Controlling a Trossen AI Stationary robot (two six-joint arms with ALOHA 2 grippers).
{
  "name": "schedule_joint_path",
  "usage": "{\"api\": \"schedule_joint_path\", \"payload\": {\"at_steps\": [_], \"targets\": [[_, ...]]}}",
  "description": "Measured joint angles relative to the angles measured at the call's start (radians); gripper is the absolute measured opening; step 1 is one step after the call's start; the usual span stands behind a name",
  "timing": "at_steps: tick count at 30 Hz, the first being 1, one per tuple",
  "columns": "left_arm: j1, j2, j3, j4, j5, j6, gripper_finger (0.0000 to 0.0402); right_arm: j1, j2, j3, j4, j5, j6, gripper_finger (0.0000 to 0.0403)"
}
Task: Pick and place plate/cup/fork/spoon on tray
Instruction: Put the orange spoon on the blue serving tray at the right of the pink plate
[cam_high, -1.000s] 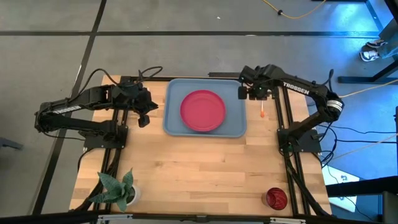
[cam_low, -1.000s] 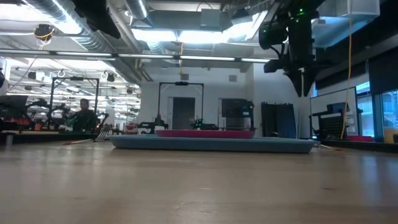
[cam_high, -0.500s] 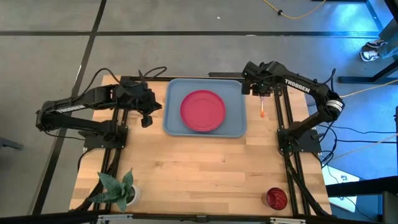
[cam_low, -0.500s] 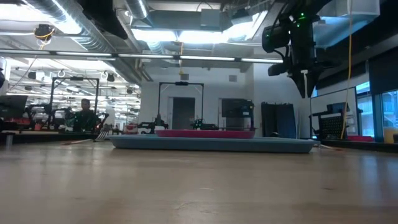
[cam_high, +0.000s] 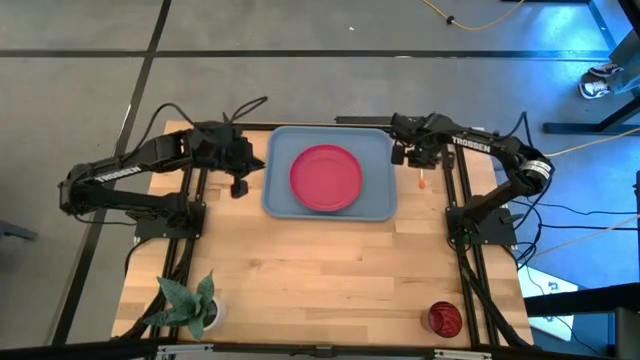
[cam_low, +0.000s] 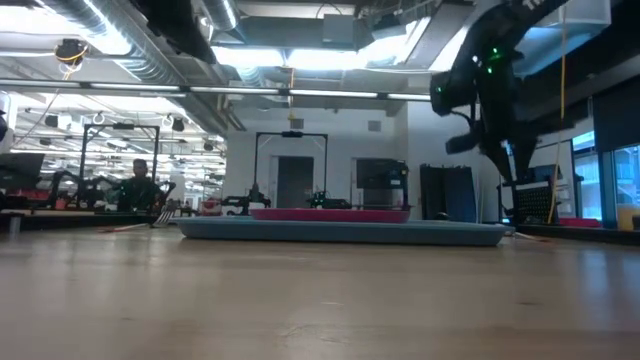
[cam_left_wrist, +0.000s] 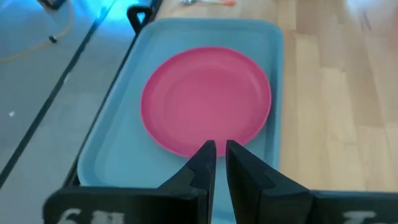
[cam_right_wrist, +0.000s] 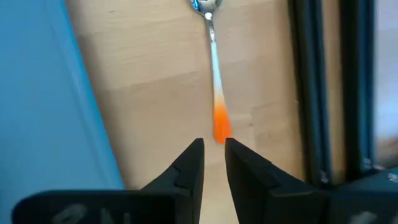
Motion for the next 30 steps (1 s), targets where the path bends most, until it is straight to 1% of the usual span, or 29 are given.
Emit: {"api": "schedule_joint_path", "payload": {"at_steps": [4,10,13,21,23,25,28,30], "targets": [[0.017,0.014,0.000,0.041,0.000,0.002,0.0030,-0.012,0.000,-0.071,0.133,0.046,-0.017,0.0071],[0.039,0.019,0.000,0.054,-0.001,0.008,0.0030,-0.051,0.000,-0.154,0.245,0.086,-0.038,0.0071],[0.043,0.029,0.000,0.056,0.000,0.026,0.0030,-0.060,0.000,-0.170,0.266,0.092,-0.040,0.0071],[0.052,0.037,0.000,0.062,-0.001,0.026,0.0030,-0.063,0.000,-0.197,0.303,0.202,-0.043,0.0071],[0.052,0.044,0.000,0.063,-0.001,0.026,0.0030,-0.074,0.002,-0.197,0.312,0.200,-0.043,0.0071],[0.052,0.050,0.000,0.065,-0.001,0.026,0.0030,-0.088,0.012,-0.197,0.315,0.174,-0.051,0.0071],[0.052,0.050,0.000,0.068,-0.002,0.026,0.0030,-0.103,0.039,-0.197,0.323,0.140,-0.067,0.0071],[0.052,0.050,0.000,0.069,-0.002,0.026,0.0030,-0.105,0.062,-0.197,0.327,0.138,-0.067,0.0071]]}}
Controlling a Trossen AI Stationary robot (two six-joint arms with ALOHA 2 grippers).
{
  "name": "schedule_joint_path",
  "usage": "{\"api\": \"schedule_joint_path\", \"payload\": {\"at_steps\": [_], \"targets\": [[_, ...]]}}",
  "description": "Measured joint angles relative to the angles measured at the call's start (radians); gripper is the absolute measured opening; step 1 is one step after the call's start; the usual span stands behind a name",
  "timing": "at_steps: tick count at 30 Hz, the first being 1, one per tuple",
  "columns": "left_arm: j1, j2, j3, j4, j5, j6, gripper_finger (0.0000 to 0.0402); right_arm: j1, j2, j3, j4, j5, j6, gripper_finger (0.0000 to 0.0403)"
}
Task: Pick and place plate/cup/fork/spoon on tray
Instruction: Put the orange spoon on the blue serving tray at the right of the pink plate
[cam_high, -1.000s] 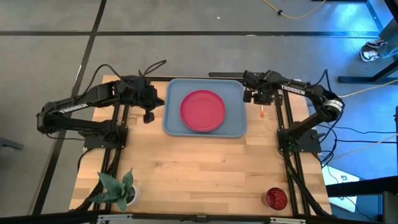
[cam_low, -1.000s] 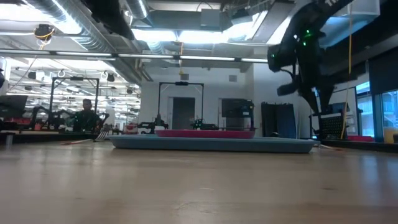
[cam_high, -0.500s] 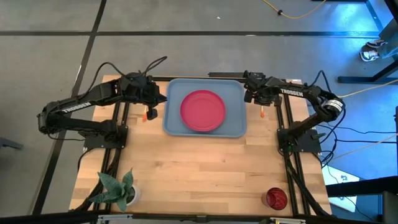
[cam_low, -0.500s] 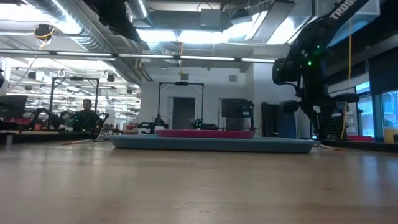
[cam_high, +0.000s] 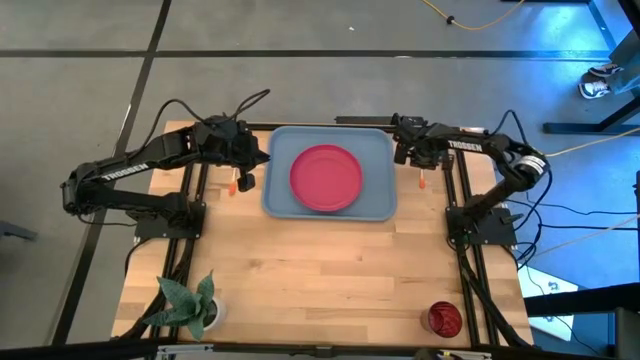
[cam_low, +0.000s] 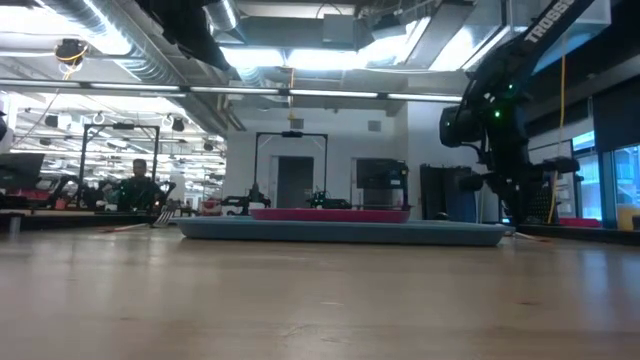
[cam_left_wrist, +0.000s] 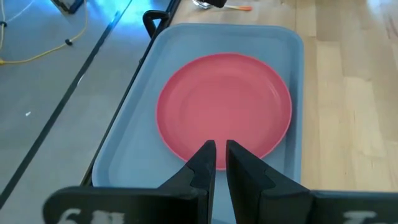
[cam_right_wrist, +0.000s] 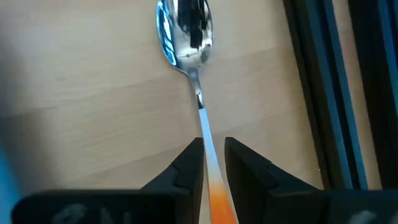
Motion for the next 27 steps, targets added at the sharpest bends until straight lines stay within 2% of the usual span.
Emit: {"api": "schedule_joint_path", "payload": {"at_steps": [11,20,27], "targets": [[0.000,0.000,0.000,0.000,0.000,0.000,0.0030,-0.005,0.118,0.002,0.058,0.011,-0.039,0.0071],[0.000,-0.001,0.000,0.000,0.000,-0.003,0.0030,-0.024,0.123,0.002,0.074,0.041,-0.057,0.0071],[0.000,-0.001,0.000,0.000,0.000,-0.003,0.0030,-0.065,0.135,0.004,0.099,-0.005,-0.132,0.0070]]}}
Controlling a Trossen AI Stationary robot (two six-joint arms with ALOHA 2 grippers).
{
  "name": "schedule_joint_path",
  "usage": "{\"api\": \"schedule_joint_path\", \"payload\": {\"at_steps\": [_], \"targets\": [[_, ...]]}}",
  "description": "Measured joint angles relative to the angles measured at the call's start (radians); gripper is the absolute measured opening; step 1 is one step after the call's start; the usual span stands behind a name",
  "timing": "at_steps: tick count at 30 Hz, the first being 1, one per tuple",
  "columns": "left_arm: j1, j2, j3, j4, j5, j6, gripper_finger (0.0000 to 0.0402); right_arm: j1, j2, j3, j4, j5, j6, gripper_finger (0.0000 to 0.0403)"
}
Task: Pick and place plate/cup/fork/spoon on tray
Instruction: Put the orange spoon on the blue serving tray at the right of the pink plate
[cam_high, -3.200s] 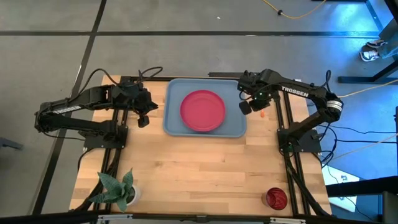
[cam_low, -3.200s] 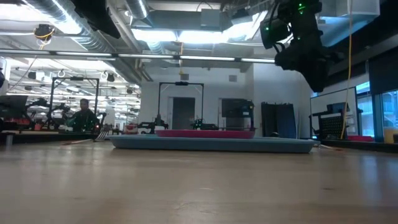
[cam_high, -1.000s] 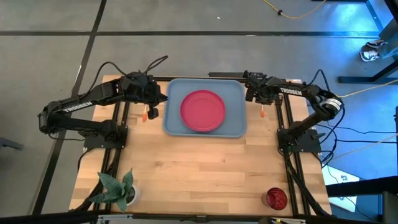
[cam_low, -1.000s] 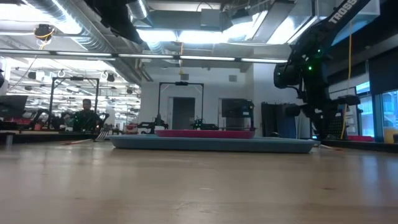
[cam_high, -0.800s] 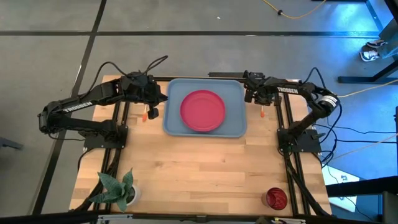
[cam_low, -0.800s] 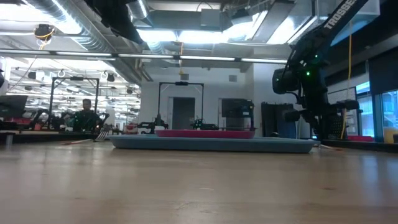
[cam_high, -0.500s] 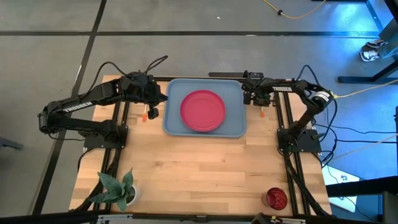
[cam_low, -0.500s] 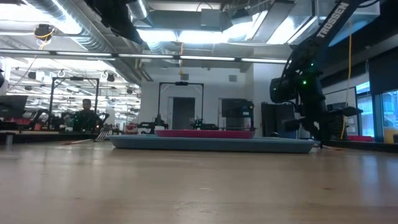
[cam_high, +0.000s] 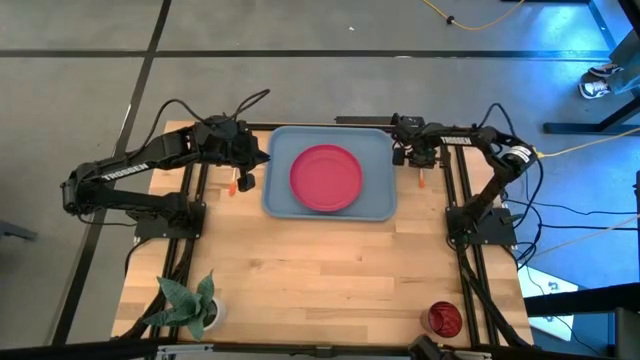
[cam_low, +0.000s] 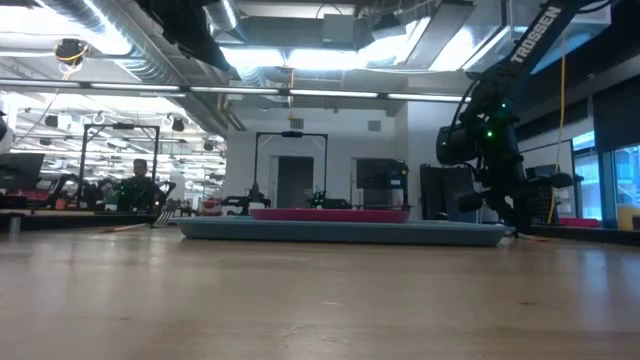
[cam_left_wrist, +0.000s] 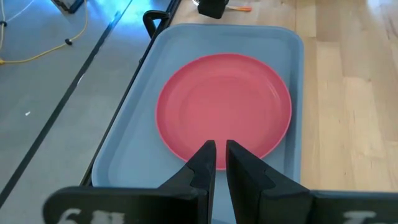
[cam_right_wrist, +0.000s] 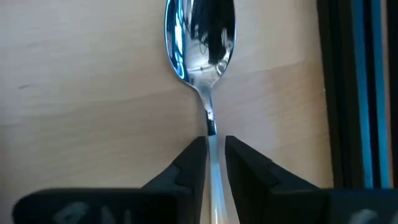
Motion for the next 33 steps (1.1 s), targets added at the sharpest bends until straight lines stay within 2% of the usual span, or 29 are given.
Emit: {"api": "schedule_joint_path", "payload": {"at_steps": [11,23,33], "targets": [[0.000,0.000,0.000,0.000,-0.006,0.001,0.0030,-0.025,0.001,0.000,0.008,-0.042,-0.025,0.0010],[0.000,0.000,0.000,0.000,-0.008,0.003,0.0030,-0.020,-0.040,-0.007,0.011,-0.053,-0.078,0.0006],[0.000,0.000,0.000,-0.001,-0.007,0.003,0.0030,0.005,-0.057,-0.006,0.005,-0.109,-0.085,0.0004]]}}
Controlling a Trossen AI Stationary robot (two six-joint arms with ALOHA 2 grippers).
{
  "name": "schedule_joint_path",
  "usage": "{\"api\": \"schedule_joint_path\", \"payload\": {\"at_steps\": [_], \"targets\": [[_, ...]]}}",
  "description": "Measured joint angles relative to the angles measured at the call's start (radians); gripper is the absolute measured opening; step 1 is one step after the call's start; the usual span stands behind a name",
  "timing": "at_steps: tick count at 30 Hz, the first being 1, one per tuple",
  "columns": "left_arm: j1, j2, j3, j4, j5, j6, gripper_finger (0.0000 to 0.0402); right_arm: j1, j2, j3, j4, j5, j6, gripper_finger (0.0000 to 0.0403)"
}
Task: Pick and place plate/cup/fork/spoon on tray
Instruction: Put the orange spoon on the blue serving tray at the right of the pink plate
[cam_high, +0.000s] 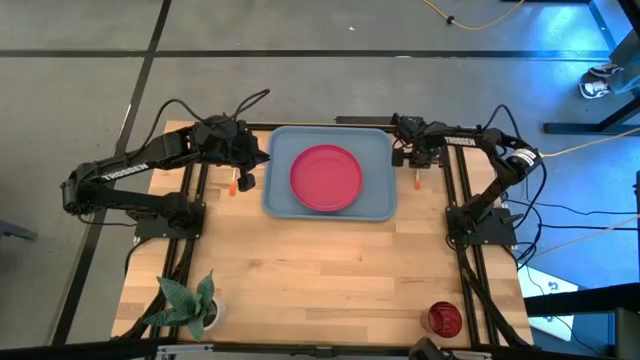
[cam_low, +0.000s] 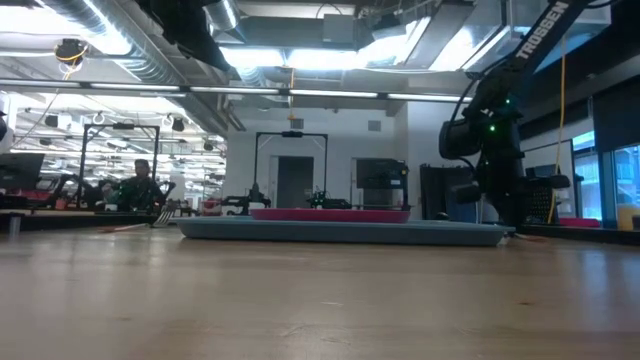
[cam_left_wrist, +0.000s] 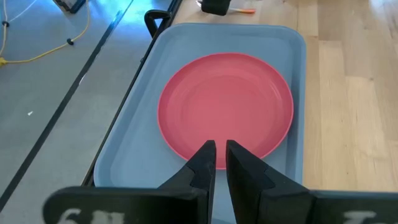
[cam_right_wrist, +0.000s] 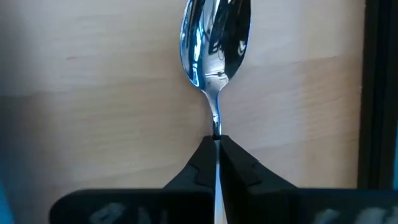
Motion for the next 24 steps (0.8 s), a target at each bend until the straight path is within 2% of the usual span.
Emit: {"api": "schedule_joint_path", "payload": {"at_steps": [12,24], "targets": [[0.000,0.000,0.000,0.000,0.001,0.001,0.0030,0.092,-0.007,0.006,-0.014,0.005,0.009,0.0002],[0.000,0.000,0.000,0.000,0.001,0.001,0.0030,0.141,-0.005,0.124,-0.079,0.041,-0.018,0.0001]]}}
